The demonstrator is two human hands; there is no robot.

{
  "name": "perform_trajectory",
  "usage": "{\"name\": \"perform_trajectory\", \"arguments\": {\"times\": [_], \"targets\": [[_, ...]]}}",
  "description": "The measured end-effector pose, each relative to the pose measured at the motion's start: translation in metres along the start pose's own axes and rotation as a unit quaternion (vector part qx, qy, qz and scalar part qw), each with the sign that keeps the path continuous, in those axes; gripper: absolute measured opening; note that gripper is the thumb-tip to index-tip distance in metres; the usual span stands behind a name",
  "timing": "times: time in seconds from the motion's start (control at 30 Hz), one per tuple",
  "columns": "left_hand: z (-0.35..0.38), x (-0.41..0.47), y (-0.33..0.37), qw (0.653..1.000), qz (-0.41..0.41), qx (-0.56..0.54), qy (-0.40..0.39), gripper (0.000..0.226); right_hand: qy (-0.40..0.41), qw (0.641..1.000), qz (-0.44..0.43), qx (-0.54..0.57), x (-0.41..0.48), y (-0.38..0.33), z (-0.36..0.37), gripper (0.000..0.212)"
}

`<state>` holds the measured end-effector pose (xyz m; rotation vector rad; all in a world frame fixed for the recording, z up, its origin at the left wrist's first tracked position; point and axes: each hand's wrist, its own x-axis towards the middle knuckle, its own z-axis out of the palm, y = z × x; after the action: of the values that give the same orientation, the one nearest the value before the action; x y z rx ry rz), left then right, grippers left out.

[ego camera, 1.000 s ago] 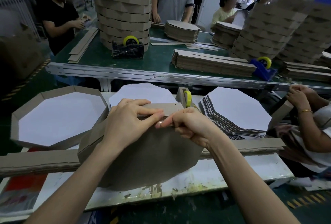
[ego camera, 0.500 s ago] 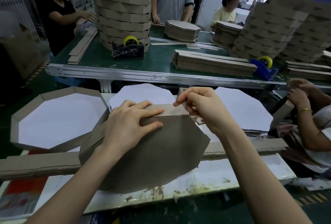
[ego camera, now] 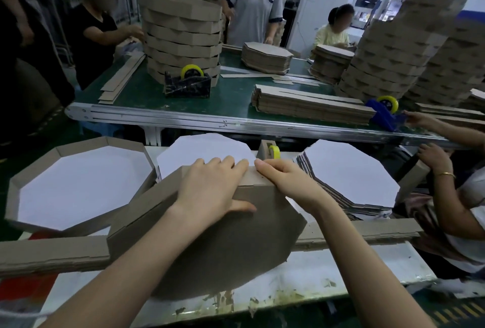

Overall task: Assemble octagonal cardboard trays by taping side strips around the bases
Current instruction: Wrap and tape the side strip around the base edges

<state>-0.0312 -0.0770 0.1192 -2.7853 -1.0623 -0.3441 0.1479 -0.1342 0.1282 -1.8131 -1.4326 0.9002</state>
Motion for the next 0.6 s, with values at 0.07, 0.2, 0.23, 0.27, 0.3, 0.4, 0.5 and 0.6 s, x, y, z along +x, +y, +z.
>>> {"name": "perform_trajectory", "arguments": {"times": [0.07,0.2,0.23,0.27,0.3,0.4,0.5,0.6], "targets": [[-0.001,0.001,-0.007,1.0,0.003,-0.007,-0.001,0.088,-0.045,0.998,-0.004,0.039,-0.002,0.003,-0.009,0.048],[-0.008,-0.018,-0.025,0.998,0.005,-0.023,0.051,0.092,-0.108,0.994,-0.028,0.006,0.002,-0.003,-0.021,0.055],[-0.009,-0.025,-0.03,0.997,-0.002,-0.04,0.064,0.092,-0.116,0.993,-0.035,-0.018,0.003,-0.007,-0.024,0.05],[-0.01,-0.032,-0.036,0.995,-0.013,-0.065,0.071,0.092,-0.124,0.99,-0.044,-0.047,0.004,-0.01,-0.026,0.047],[-0.009,-0.038,-0.042,0.992,-0.026,-0.093,0.075,0.092,-0.134,0.986,-0.057,-0.08,0.007,-0.014,-0.029,0.048],[0.003,-0.06,-0.061,0.976,-0.08,-0.183,0.09,0.09,-0.15,0.974,-0.091,-0.141,0.013,-0.03,-0.031,0.05],[0.021,-0.079,-0.073,0.956,-0.134,-0.239,0.104,0.091,-0.129,0.978,-0.1,-0.134,0.017,-0.041,-0.027,0.038],[0.036,-0.094,-0.085,0.937,-0.167,-0.289,0.106,0.095,-0.104,0.983,-0.11,-0.105,0.02,-0.044,-0.019,0.023]]}}
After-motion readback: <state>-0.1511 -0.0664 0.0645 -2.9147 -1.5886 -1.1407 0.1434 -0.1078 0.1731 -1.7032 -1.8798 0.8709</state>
